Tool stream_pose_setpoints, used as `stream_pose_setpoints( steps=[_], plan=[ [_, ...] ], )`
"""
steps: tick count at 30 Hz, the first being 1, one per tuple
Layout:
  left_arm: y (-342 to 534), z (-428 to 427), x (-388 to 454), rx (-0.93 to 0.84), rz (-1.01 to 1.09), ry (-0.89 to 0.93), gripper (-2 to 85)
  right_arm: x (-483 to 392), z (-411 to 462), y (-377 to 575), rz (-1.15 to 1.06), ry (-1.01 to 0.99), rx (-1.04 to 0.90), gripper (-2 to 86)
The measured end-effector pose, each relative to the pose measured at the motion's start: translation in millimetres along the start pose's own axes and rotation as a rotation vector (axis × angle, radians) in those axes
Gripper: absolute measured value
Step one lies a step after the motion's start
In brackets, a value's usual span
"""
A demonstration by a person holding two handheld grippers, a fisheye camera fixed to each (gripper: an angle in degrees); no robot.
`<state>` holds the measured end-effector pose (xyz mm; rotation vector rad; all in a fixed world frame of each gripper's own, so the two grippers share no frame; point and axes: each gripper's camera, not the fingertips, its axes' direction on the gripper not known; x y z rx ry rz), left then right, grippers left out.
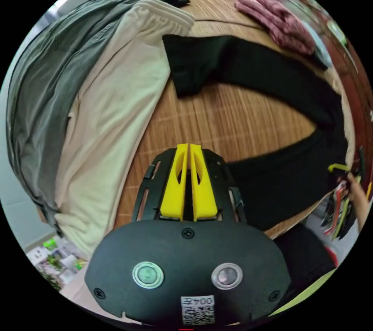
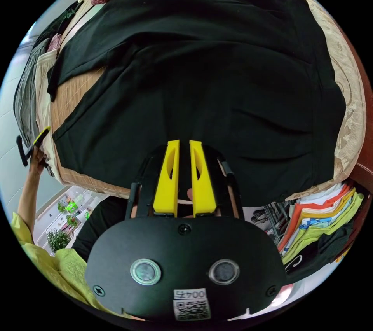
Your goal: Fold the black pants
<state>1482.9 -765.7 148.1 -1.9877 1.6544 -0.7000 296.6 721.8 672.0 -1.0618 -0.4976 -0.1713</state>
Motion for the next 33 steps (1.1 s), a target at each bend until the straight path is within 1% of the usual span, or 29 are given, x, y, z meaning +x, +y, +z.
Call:
stream_pose_setpoints(
  steps=[2,3,5,8,12,15,17,19,22,24,26,29,31,33],
  plan=[
    [-34,0,-33,0.051,-0.117,0.171,5.3,-1,-2,-1,-0.006,0.003,-0.005,5.5],
    [-42,2,-40,0.053,-0.143,0.203,5.5,-2,-4,-1,-0.010,0.012,-0.004,5.6],
    [-63,8,-70,0.068,-0.273,0.303,6.3,-5,-6,-1,-0.016,0.028,0.002,5.6],
    [-74,11,-95,0.096,-0.400,0.304,6.4,-8,-9,2,-0.005,0.043,0.024,5.6],
    [-86,20,-99,0.067,-0.371,0.289,5.7,-11,-15,6,0.002,0.057,0.047,5.5],
    [-100,8,-88,0.026,-0.224,0.122,3.6,-13,-20,6,-0.005,0.068,0.044,5.4],
    [-107,-18,-90,0.069,-0.159,-0.133,2.5,-13,-23,6,-0.010,0.071,0.036,5.3],
    [-110,-29,-108,0.065,-0.147,-0.189,1.9,-14,-28,5,-0.032,0.078,0.028,5.2],
    [-108,-38,-142,0.003,-0.206,-0.243,1.6,-15,-34,8,-0.057,0.086,0.042,5.1],
    [-99,-49,-156,0.029,-0.224,-0.178,1.7,-15,-40,13,-0.061,0.089,0.056,5.4],
    [-80,-60,-158,0.076,-0.229,-0.035,1.8,-15,-48,20,-0.082,0.079,0.060,5.6],
    [-47,-59,-123,0.085,-0.130,0.124,1.6,3,-73,39,-0.031,0.065,0.158,6.4],
    [-20,-52,-95,0.051,-0.085,0.169,1.4,36,-92,54,0.076,0.039,0.222,7.0],
    [8,-44,-75,0.018,-0.090,0.185,1.3,63,-101,61,0.161,-0.011,0.238,6.9]
  ],
)
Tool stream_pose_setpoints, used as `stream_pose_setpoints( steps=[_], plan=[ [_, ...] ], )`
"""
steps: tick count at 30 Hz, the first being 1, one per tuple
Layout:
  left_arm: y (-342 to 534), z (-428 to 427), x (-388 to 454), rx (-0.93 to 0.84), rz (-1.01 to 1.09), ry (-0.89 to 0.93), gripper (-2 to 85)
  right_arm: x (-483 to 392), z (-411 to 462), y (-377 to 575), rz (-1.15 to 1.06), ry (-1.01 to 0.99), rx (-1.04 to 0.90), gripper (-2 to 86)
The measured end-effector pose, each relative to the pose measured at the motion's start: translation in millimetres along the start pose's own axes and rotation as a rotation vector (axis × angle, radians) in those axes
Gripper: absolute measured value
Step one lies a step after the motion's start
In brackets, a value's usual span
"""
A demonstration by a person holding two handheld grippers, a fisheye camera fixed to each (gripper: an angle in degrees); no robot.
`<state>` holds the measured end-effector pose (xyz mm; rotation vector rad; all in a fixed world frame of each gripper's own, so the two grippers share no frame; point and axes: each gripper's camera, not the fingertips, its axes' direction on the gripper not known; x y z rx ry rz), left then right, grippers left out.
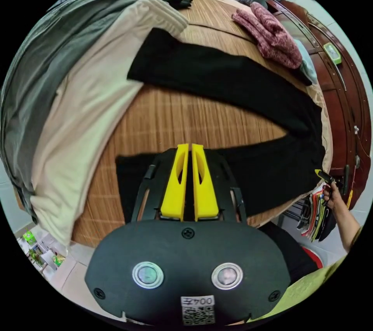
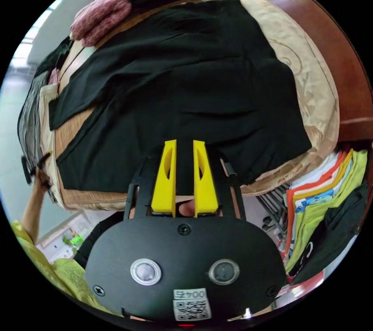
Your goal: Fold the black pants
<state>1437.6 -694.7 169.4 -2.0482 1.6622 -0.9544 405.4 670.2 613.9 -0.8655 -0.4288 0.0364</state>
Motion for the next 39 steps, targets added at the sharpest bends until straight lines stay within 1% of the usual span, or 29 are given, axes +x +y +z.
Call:
stream_pose_setpoints(
  steps=[2,4,6,8,11,13,15,17,18,19,20,21,23,24,26,28,30,31,33,34,36,39],
  plan=[
    [35,13,6,-0.048,-0.057,-0.032,1.1,19,-7,-3,0.039,-0.014,0.003,6.4],
    [54,19,3,-0.081,-0.107,-0.053,1.1,23,-15,-11,0.003,0.007,0.005,5.8],
    [68,27,-4,-0.134,-0.147,-0.078,1.1,13,-20,-19,-0.040,-0.018,0.020,5.6],
    [78,26,-12,-0.091,-0.159,-0.031,1.1,-4,-22,-25,-0.095,-0.052,0.023,5.6],
    [72,24,-12,-0.119,-0.123,-0.016,0.9,-38,-11,-26,-0.202,-0.077,-0.024,5.7],
    [72,22,-10,-0.134,-0.087,-0.027,0.8,-56,14,-18,-0.273,-0.024,-0.175,5.4],
    [77,21,-13,-0.145,-0.078,-0.001,0.7,-58,9,-7,-0.299,0.030,-0.093,5.3],
    [89,19,-23,-0.160,-0.122,0.075,0.5,-53,4,-4,-0.296,0.006,-0.104,5.4],
    [91,18,-25,-0.167,-0.131,0.086,0.5,-47,0,-4,-0.281,-0.021,-0.128,5.5],
    [94,13,-25,-0.179,-0.156,0.063,0.4,-43,-3,-3,-0.272,-0.044,-0.146,5.6],
    [94,-1,-21,-0.138,-0.167,-0.005,0.3,-41,-5,-2,-0.269,-0.052,-0.152,5.7],
    [91,-9,-17,-0.098,-0.157,-0.021,0.3,-37,-11,0,-0.263,-0.063,-0.144,5.8],
    [66,-34,-3,0.023,-0.097,-0.028,0.2,-34,-15,4,-0.253,-0.063,-0.135,6.0],
    [55,-38,2,0.043,-0.075,-0.034,0.2,-33,-18,6,-0.239,-0.071,-0.114,6.3],
    [0,-41,24,0.113,0.034,-0.070,0.1,-32,-21,9,-0.205,-0.076,-0.088,6.5],
    [-47,-35,39,0.134,0.075,-0.084,0.1,-34,-26,13,-0.181,-0.057,-0.062,6.4],
    [-92,-23,52,0.127,0.103,-0.090,0.1,-35,-30,16,-0.183,-0.048,-0.047,6.4],
    [-116,-12,60,0.093,0.116,-0.105,0.1,-35,-33,18,-0.183,-0.045,-0.039,6.5],
    [-140,6,71,0.012,0.136,-0.149,0.1,-35,-38,18,-0.180,-0.046,-0.035,6.5],
    [-148,21,75,-0.074,0.144,-0.201,0.1,-34,-40,18,-0.175,-0.049,-0.037,6.7],
    [-142,25,79,-0.070,0.177,-0.221,0.1,-33,-44,17,-0.164,-0.056,-0.043,6.9],
    [-120,20,62,-0.051,0.102,-0.157,0.0,-32,-52,18,-0.164,-0.070,-0.043,7.7]
  ],
)
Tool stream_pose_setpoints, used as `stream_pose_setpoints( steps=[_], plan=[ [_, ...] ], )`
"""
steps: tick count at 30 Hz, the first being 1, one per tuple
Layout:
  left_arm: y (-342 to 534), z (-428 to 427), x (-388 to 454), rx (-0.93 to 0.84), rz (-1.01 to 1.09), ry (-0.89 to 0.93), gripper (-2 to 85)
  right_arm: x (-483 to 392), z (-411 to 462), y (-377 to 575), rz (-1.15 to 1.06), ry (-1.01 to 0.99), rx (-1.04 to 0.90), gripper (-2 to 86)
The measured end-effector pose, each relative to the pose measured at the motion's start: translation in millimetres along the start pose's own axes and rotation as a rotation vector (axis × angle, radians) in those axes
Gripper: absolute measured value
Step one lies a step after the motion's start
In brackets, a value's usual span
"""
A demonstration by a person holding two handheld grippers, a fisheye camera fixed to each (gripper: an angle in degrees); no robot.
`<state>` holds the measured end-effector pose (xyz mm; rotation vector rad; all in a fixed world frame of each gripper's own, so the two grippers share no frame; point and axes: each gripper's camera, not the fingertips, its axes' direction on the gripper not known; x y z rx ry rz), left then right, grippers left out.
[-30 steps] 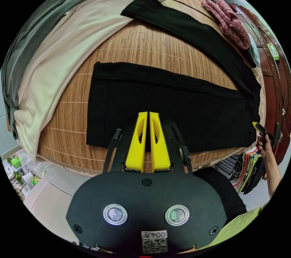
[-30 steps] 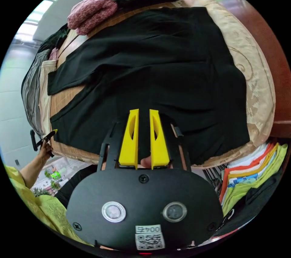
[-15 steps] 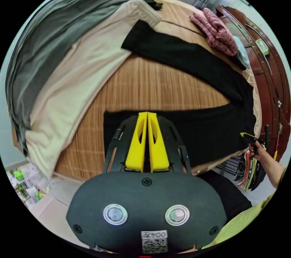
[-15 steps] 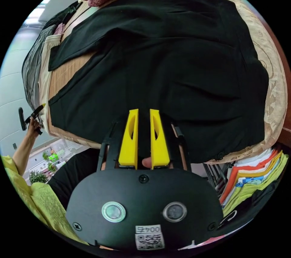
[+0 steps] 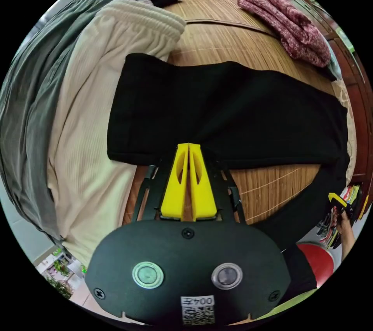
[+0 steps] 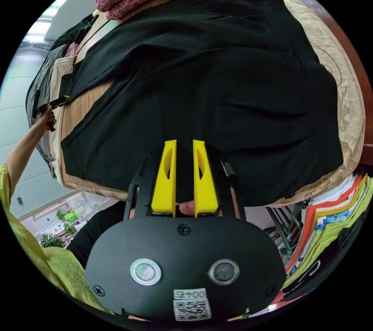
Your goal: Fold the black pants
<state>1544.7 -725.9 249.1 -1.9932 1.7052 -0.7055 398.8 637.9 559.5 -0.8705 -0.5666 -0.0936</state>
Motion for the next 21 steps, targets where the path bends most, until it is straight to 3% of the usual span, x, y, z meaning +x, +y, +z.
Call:
stream_pose_setpoints(
  steps=[3,7,10,21],
  plan=[
    [23,-8,-17,0.019,-0.065,0.024,0.0,0,-11,-2,0.004,-0.049,-0.013,9.0],
    [36,-43,-18,0.121,-0.126,-0.044,0.0,12,-68,-15,0.036,-0.054,0.226,9.5],
    [33,-57,11,0.182,-0.079,-0.008,0.0,27,-98,-49,0.057,-0.003,0.284,8.8],
    [6,-22,103,0.089,-0.028,-0.070,0.0,58,-121,-212,0.026,0.143,0.309,8.1]
  ],
)
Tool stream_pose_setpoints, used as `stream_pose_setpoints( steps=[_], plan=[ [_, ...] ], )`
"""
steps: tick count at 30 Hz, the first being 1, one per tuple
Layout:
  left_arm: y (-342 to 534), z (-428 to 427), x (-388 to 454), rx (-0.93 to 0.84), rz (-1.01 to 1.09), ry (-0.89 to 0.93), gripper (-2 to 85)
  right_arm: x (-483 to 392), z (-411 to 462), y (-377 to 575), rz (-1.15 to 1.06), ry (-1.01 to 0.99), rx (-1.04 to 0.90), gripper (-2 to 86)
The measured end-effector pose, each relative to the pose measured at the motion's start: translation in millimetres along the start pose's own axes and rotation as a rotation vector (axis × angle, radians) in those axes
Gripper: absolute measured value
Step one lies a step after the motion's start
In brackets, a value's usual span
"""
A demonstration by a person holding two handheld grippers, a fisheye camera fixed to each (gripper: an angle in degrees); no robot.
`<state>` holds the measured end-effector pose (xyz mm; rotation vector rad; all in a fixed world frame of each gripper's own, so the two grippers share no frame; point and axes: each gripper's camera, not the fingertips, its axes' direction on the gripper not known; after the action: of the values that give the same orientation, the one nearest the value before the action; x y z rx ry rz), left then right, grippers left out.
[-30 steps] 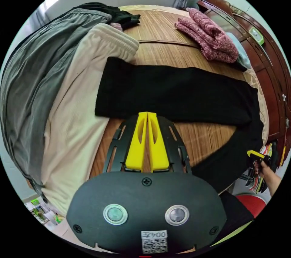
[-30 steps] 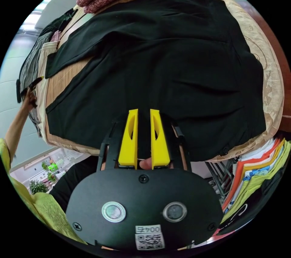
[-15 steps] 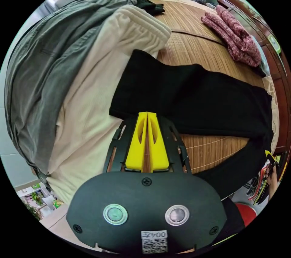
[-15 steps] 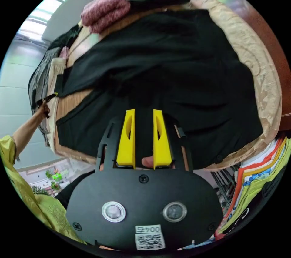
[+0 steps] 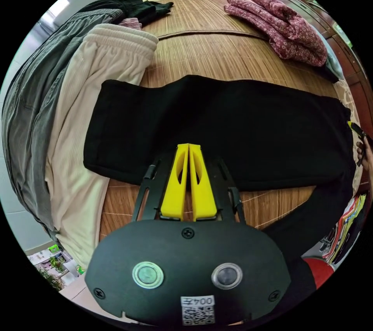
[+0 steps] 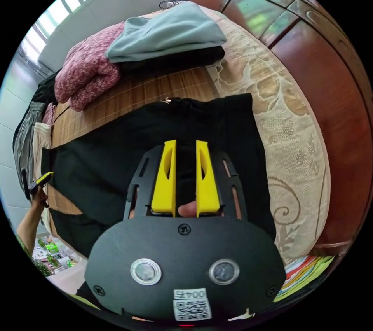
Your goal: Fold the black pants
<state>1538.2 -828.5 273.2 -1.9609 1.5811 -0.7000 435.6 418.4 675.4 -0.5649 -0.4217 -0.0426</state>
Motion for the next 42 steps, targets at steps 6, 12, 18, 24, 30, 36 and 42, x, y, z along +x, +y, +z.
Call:
stream_pose_setpoints(
  steps=[6,12,18,24,30,36,42],
  plan=[
    [-11,-7,-9,0.008,-0.056,0.097,0.1,24,30,-53,0.072,0.045,-0.133,7.2],
    [-29,-24,-7,-0.016,-0.121,0.122,0.0,24,19,-75,-0.016,0.028,-0.143,8.7],
    [24,-79,13,-0.022,-0.069,0.182,0.1,26,-59,-1,-0.087,-0.253,-0.150,13.6],
    [147,-111,23,-0.193,-0.231,0.273,0.1,15,-76,170,-0.024,-0.363,-0.304,13.5],
    [230,-165,22,-0.311,-0.416,0.255,0.1,-10,-40,242,0.014,-0.309,-0.427,12.2],
    [264,-215,27,-0.371,-0.431,0.191,0.0,-18,-37,247,-0.082,-0.223,-0.462,8.7],
    [293,-249,20,-0.387,-0.512,0.147,0.0,-9,-36,248,0.007,-0.347,-0.552,9.6]
  ],
)
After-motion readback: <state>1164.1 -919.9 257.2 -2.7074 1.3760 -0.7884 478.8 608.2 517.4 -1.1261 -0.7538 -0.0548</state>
